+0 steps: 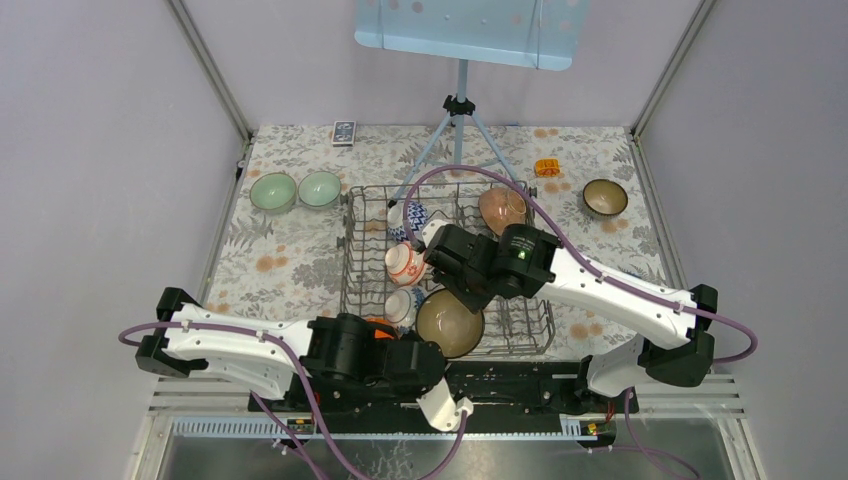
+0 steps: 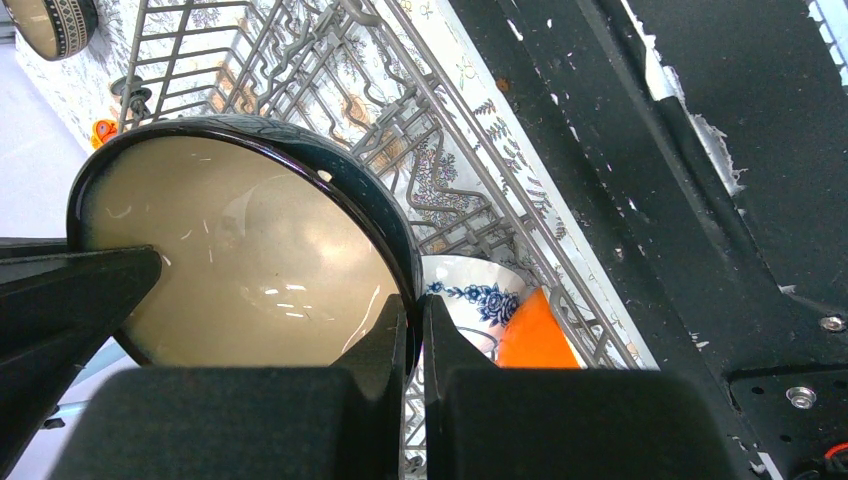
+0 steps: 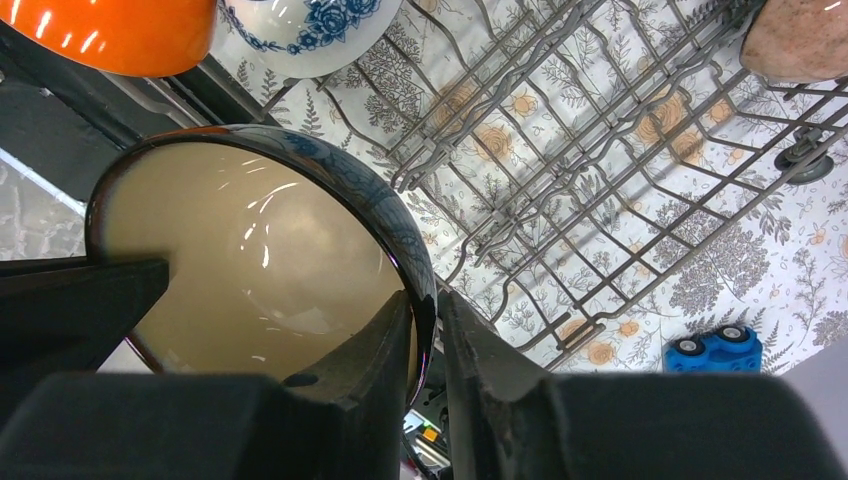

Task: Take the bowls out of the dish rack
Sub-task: Place the bowl at the center of the board.

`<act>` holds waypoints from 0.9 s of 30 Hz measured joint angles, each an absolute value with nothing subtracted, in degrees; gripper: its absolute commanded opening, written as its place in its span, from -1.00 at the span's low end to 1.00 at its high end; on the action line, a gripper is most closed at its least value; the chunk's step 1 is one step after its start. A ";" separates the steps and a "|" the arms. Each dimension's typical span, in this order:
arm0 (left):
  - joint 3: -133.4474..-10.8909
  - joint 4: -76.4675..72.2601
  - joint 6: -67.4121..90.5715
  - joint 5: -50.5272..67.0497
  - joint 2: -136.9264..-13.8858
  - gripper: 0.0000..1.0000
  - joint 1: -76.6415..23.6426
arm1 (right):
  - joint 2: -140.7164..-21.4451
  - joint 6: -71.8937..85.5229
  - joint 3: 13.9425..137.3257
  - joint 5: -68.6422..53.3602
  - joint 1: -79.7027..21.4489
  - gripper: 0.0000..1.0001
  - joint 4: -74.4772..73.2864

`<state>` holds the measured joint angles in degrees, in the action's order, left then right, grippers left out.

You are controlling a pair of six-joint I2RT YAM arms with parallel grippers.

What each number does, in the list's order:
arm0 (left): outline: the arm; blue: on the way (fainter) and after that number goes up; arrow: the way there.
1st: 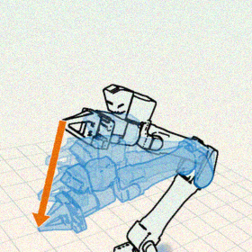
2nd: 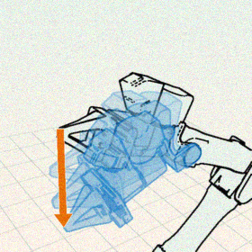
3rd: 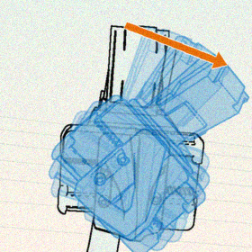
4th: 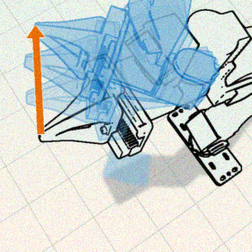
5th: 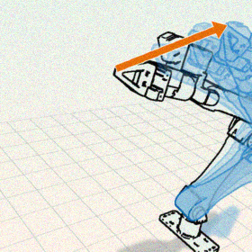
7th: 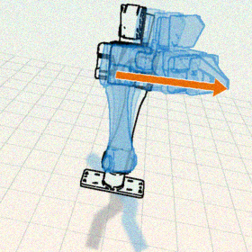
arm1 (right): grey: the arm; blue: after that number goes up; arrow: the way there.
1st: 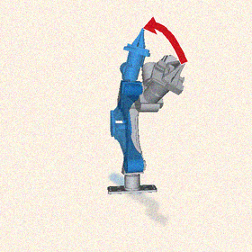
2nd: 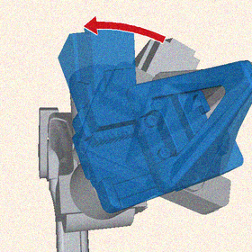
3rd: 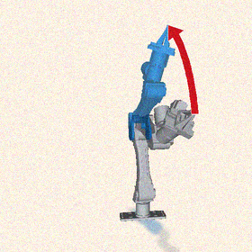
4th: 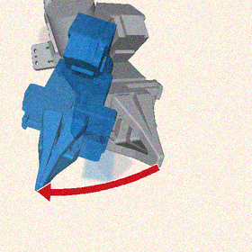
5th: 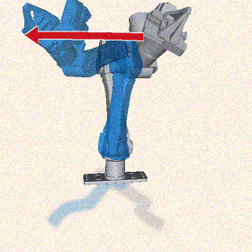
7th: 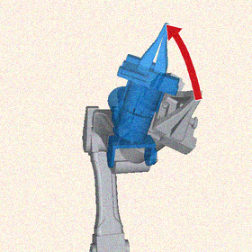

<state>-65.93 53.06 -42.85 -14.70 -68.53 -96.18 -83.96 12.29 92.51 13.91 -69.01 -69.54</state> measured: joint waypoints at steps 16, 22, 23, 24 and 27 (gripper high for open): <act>-64.71 49.65 -39.05 -17.58 -67.05 0.45 -96.29 | -82.78 15.49 89.47 16.25 -69.14 -1.00 -67.92; -64.86 44.40 -35.03 -22.39 -64.58 0.97 -96.29 | -79.75 18.96 89.80 22.04 -69.17 -1.00 -66.92; -65.04 43.57 -33.98 -23.68 -64.45 0.97 -96.29 | -79.33 19.38 90.08 23.20 -69.17 -1.00 -66.89; -65.32 43.05 -33.01 -24.91 -64.45 0.97 -96.29 | -78.87 19.84 90.41 24.75 -69.17 -1.00 -66.78; -66.32 40.56 -29.28 -29.71 -64.47 0.97 -96.29 | -77.45 20.73 91.11 29.65 -68.49 -1.00 -65.84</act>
